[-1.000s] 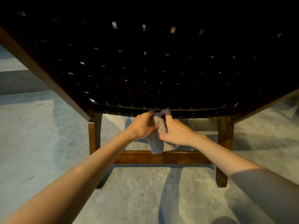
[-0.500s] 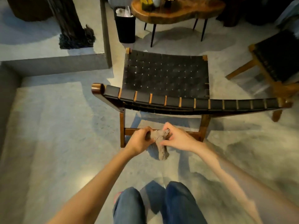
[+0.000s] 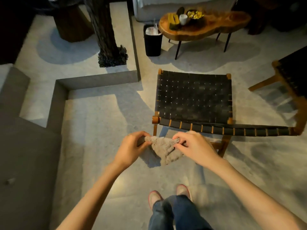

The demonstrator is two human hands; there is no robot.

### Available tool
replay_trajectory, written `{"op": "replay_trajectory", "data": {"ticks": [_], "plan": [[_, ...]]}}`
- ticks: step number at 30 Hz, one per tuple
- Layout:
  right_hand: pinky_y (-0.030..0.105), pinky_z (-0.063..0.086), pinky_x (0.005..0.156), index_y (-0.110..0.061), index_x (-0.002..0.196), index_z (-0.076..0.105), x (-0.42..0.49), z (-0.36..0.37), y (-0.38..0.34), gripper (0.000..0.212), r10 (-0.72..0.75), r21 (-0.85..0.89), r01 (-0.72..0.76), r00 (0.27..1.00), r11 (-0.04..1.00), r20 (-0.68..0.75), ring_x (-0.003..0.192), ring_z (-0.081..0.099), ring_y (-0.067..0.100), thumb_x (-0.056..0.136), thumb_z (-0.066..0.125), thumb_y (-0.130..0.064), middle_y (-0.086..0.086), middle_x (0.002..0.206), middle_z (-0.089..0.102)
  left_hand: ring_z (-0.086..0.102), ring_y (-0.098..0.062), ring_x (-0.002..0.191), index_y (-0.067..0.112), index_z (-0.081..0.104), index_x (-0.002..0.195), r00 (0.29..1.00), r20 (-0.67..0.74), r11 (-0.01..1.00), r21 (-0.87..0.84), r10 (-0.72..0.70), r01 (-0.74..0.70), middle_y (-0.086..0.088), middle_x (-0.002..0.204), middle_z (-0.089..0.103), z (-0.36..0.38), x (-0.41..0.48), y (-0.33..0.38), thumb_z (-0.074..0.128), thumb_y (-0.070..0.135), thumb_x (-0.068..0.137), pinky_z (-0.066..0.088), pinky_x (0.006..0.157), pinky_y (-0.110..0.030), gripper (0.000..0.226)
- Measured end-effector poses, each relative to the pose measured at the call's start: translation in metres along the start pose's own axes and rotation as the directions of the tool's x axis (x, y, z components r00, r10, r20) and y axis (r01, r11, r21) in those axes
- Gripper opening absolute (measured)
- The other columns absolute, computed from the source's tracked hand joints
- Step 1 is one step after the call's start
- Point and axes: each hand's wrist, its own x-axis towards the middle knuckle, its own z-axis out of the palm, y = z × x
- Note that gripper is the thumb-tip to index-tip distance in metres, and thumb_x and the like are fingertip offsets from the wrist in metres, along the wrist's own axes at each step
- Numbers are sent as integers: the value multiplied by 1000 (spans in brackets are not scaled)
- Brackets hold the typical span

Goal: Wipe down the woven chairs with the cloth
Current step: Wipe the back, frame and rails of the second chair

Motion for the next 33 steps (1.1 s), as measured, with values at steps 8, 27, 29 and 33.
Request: {"op": "replay_trajectory", "data": {"ticks": [8, 27, 29, 33], "plan": [[25, 15, 73, -40, 111, 62, 90, -13, -49, 23, -37, -85, 14, 962, 996, -272, 93, 38, 7, 88, 62, -39, -11, 89, 58, 57, 6, 77, 20, 62, 93, 994, -59, 995, 45, 90, -88, 8, 88, 63, -91, 65, -9, 64, 16, 88, 39, 68, 0, 7], [30, 51, 67, -26, 103, 61, 383, -5, -99, 17, 409, 197, -378, 900, 905, -149, 72, 65, 7, 92, 58, -39, -8, 78, 70, 56, -32, 69, 6, 65, 106, 940, 302, 927, 284, 155, -244, -20, 80, 64, -264, 377, -107, 60, 18, 93, 46, 69, -44, 19], [25, 46, 59, -27, 100, 60, 405, -1, -101, 13, 484, 219, -452, 866, 865, -123, 74, 65, 9, 92, 58, -37, -8, 79, 68, 55, -29, 66, 5, 64, 107, 919, 355, 910, 303, 169, -284, -18, 78, 64, -272, 409, -120, 59, 17, 93, 46, 68, -42, 19], [26, 46, 65, -23, 92, 62, 450, 20, -108, 6, 554, 292, -481, 786, 827, -274, 89, 56, 14, 89, 63, -28, -8, 86, 56, 58, -28, 72, 7, 65, 103, 876, 431, 888, 286, 216, -360, -13, 80, 64, -282, 477, -148, 59, 14, 92, 47, 67, -39, 14]]}}
